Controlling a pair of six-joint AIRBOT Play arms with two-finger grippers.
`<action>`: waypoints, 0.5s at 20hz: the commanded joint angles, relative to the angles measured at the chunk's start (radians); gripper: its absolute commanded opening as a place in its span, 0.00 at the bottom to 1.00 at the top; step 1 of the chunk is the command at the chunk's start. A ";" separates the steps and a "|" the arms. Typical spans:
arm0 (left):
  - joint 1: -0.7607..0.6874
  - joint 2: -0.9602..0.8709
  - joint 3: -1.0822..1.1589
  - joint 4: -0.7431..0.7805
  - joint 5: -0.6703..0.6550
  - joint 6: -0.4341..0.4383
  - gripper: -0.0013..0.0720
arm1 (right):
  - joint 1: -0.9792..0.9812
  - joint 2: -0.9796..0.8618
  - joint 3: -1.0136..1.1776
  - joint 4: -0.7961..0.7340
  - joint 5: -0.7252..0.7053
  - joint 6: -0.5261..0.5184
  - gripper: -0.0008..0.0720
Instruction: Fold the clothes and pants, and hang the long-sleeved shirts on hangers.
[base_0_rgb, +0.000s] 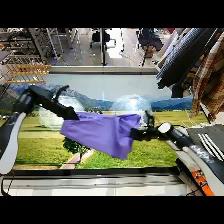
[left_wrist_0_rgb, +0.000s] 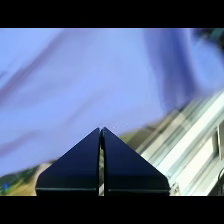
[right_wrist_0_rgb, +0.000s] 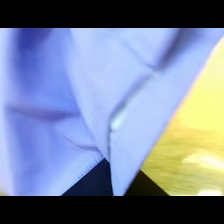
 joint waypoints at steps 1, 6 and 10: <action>-0.085 -0.044 -0.079 0.014 -0.107 0.006 0.04 | -0.090 0.092 0.142 -0.508 0.172 0.237 0.03; -0.206 -0.193 -0.097 0.013 -0.292 -0.027 0.04 | -0.094 0.105 0.278 -0.559 0.249 0.237 0.03; -0.204 -0.196 -0.048 0.013 -0.291 -0.083 0.04 | 0.102 0.082 0.384 -0.534 0.190 0.257 0.03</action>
